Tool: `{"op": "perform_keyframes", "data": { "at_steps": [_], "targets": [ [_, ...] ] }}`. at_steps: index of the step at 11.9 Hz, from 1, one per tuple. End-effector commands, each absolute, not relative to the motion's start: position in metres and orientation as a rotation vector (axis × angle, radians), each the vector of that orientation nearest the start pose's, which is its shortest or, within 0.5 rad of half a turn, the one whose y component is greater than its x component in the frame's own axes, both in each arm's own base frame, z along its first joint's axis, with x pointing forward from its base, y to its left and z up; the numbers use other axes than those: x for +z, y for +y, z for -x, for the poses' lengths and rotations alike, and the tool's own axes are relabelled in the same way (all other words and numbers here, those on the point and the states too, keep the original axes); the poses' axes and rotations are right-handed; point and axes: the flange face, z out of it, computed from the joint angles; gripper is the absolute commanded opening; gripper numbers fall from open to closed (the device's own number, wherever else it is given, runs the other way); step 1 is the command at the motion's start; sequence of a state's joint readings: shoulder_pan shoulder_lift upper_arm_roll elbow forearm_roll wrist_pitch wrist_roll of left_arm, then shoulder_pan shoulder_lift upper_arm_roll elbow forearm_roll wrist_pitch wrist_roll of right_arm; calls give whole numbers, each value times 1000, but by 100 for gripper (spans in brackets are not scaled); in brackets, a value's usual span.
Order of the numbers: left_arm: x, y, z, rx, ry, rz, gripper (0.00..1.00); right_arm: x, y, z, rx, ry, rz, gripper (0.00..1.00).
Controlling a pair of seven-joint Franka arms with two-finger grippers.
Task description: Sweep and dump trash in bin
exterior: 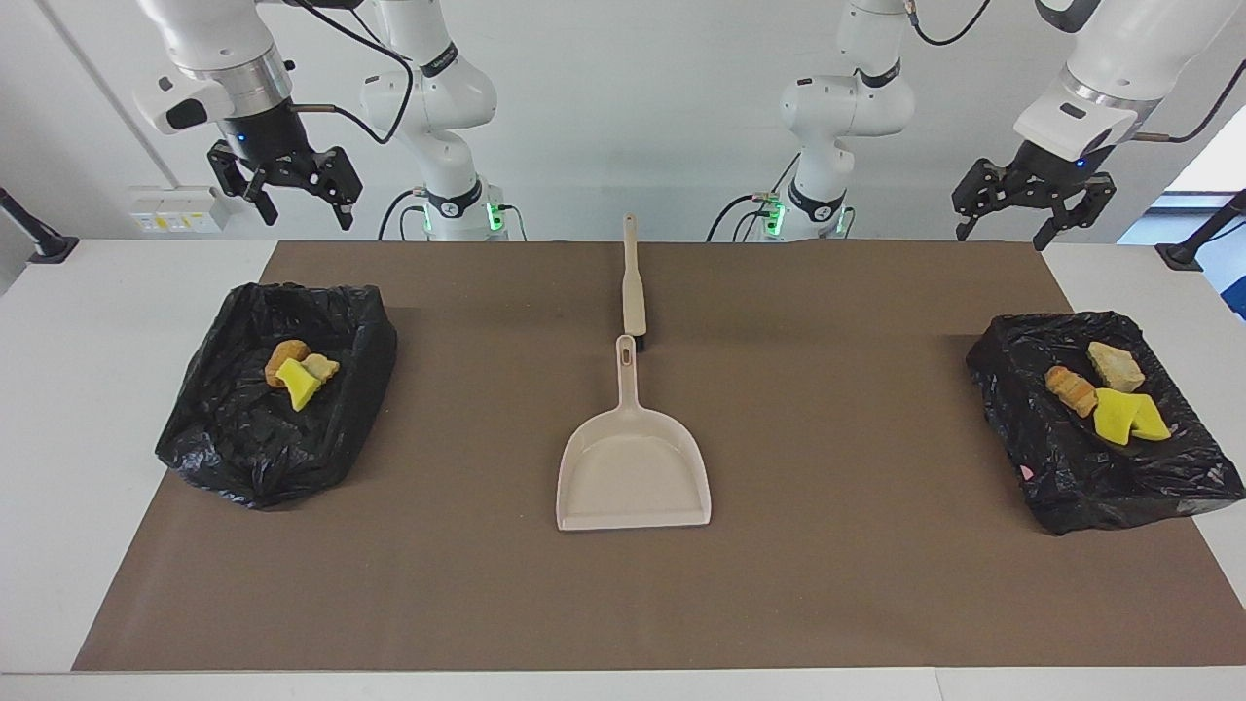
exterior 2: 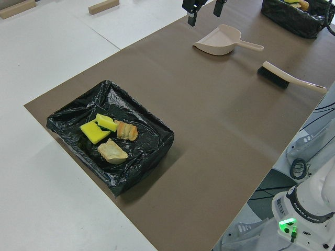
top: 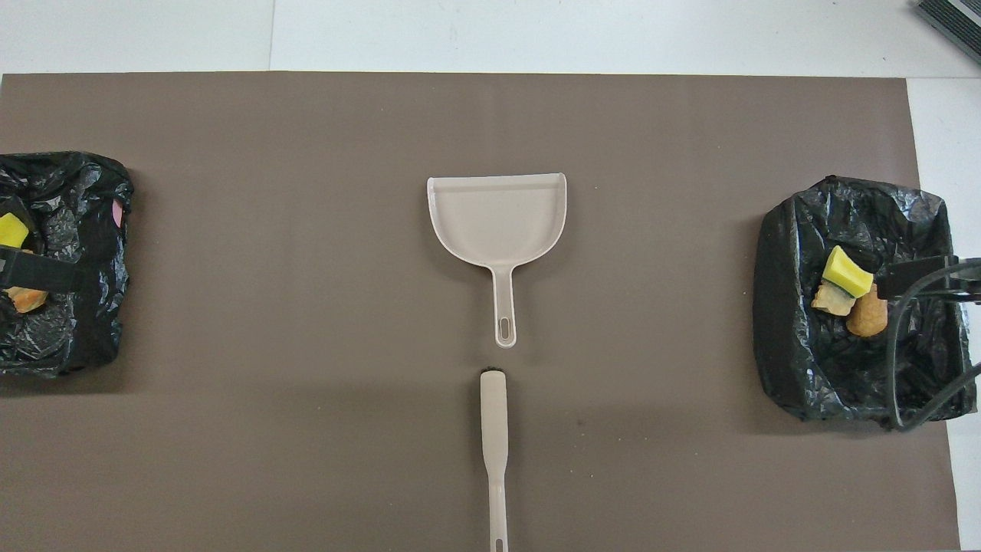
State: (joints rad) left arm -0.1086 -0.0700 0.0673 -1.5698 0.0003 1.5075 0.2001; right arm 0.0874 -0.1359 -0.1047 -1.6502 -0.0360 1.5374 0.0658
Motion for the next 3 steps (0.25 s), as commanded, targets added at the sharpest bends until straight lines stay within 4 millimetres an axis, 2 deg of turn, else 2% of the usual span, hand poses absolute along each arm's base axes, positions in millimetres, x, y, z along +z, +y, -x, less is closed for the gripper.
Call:
{"op": "perform_keyframes", "data": {
  "at_steps": [1,3],
  "targets": [
    [662,-15,-520,7,390,3121,100,658,-17,-506,-33,118,3144,100],
    [661,-18,-520,12,397,3120,100,657,-17,-507,-30,118,3144,100]
  ]
}}
